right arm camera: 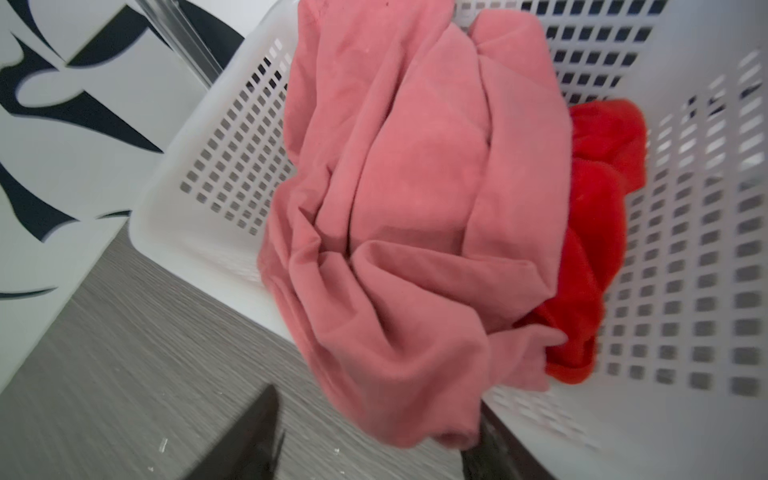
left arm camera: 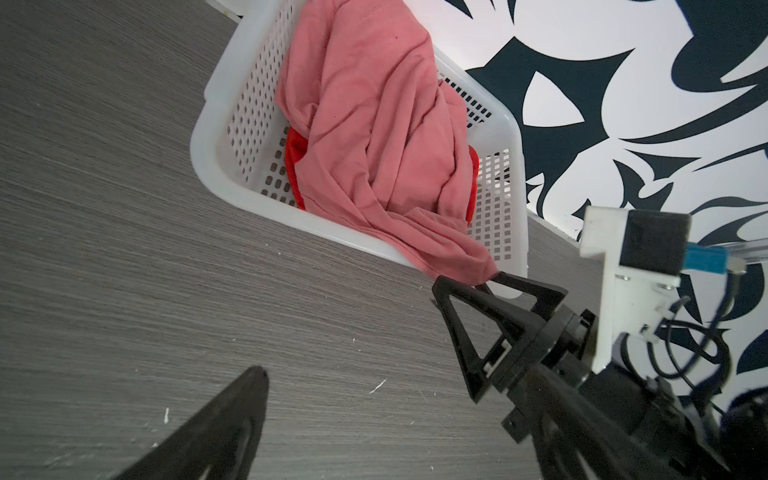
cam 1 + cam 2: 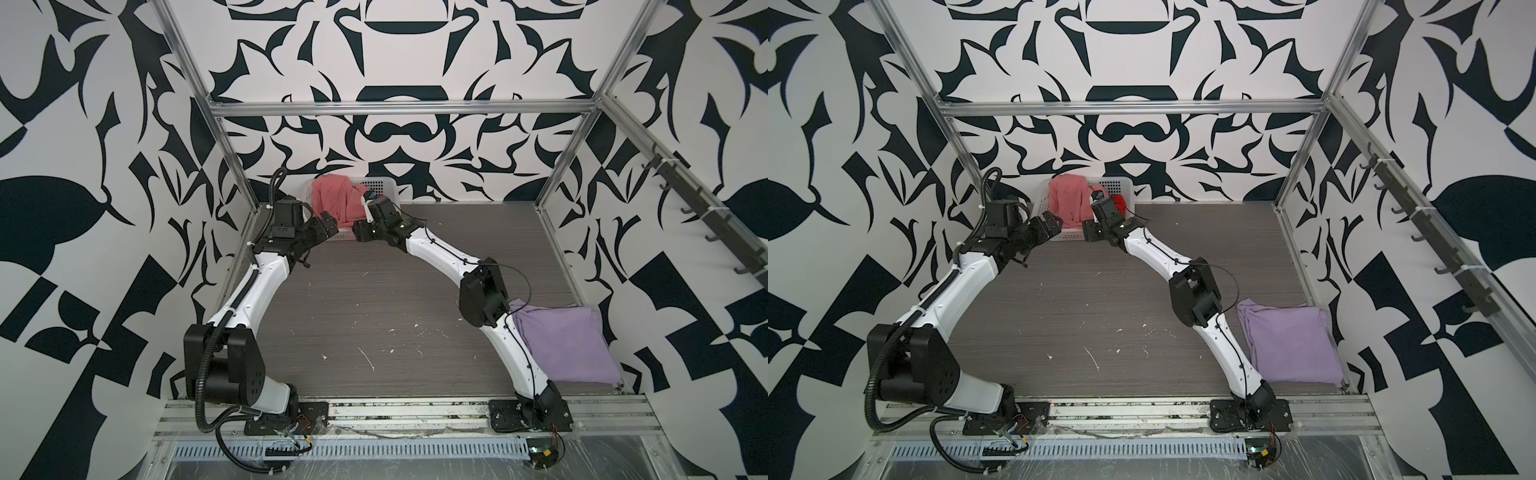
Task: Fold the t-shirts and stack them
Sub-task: 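Reach both grippers into the white basket toward the pink t-shirt, then lift the pink t-shirt from the basket with right gripper while left withdraws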
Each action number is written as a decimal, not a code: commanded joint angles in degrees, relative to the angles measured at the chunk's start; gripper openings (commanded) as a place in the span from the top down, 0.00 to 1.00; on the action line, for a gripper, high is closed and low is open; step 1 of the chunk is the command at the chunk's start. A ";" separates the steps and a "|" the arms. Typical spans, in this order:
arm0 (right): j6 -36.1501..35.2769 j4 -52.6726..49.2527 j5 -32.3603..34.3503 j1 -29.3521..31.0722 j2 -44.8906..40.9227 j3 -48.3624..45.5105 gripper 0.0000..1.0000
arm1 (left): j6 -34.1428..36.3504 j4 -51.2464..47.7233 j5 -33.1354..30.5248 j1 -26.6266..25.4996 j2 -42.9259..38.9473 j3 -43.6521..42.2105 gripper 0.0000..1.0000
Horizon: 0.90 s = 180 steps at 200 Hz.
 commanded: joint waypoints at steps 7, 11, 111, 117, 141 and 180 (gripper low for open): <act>0.15 1.26 2.07 -0.27 1.09 3.23 0.45 | 0.52 -1.90 -1.20 0.21 -1.86 -1.37 0.01; 0.09 1.44 2.36 -0.26 1.27 3.28 0.47 | 0.59 -1.89 -1.24 0.21 -1.91 -1.50 0.01; -1.89 6.72 4.56 0.04 -5.84 4.70 1.00 | -1.17 2.66 3.88 0.48 2.69 -2.30 0.01; -2.19 7.30 3.88 0.03 -6.83 4.94 1.00 | -1.24 2.93 4.18 0.47 3.37 -1.72 0.01; -2.73 9.23 1.15 0.00 -10.21 5.03 1.00 | -1.81 5.25 6.28 0.48 5.69 0.83 0.01; -6.42 11.93 -1.65 0.00 -19.64 4.94 1.00 | -4.12 8.54 11.37 1.03 9.74 6.31 0.01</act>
